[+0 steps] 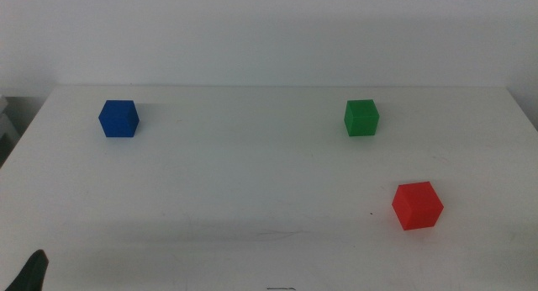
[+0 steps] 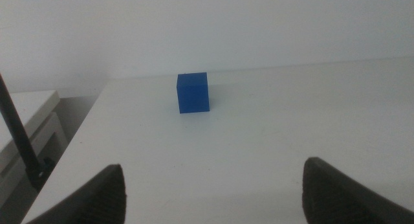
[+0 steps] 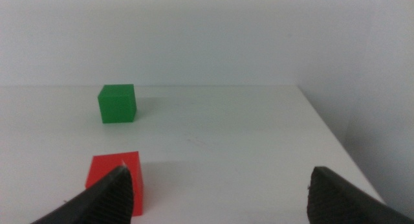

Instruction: Stack red cubes first, then green, then blue cubes in a specific spot.

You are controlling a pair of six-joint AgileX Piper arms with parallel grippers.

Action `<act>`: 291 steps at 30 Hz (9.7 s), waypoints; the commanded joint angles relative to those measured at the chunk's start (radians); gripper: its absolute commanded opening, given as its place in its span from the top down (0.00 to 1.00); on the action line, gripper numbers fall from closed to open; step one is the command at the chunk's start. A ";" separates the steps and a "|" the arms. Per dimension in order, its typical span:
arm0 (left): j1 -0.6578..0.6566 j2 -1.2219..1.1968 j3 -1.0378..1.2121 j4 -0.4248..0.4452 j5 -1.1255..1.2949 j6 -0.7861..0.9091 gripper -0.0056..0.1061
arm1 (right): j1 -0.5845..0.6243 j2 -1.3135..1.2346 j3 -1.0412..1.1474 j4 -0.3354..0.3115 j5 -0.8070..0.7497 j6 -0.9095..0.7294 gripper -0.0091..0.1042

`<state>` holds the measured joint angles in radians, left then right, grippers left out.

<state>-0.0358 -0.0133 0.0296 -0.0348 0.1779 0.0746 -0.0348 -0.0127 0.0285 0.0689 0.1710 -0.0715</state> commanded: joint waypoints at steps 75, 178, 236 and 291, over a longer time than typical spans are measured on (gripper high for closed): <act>0.000 -0.020 -0.003 -0.004 -0.083 -0.005 0.11 | 0.287 1.815 -1.239 0.010 0.601 0.040 0.43; -0.001 -0.020 -0.003 -0.004 -0.083 -0.005 0.11 | 0.351 2.335 -2.372 -0.338 0.813 0.341 0.09; -0.001 -0.020 -0.003 -0.004 -0.083 -0.005 0.11 | 0.889 1.888 -1.706 -0.659 0.760 1.151 0.93; -0.001 -0.020 -0.003 -0.004 -0.083 -0.005 0.11 | 0.876 2.114 -1.846 -0.593 0.835 1.030 0.60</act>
<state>-0.0358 -0.0133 0.0296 -0.0348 0.1779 0.0746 0.8483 2.1539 -1.7914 -0.4938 1.0144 0.9671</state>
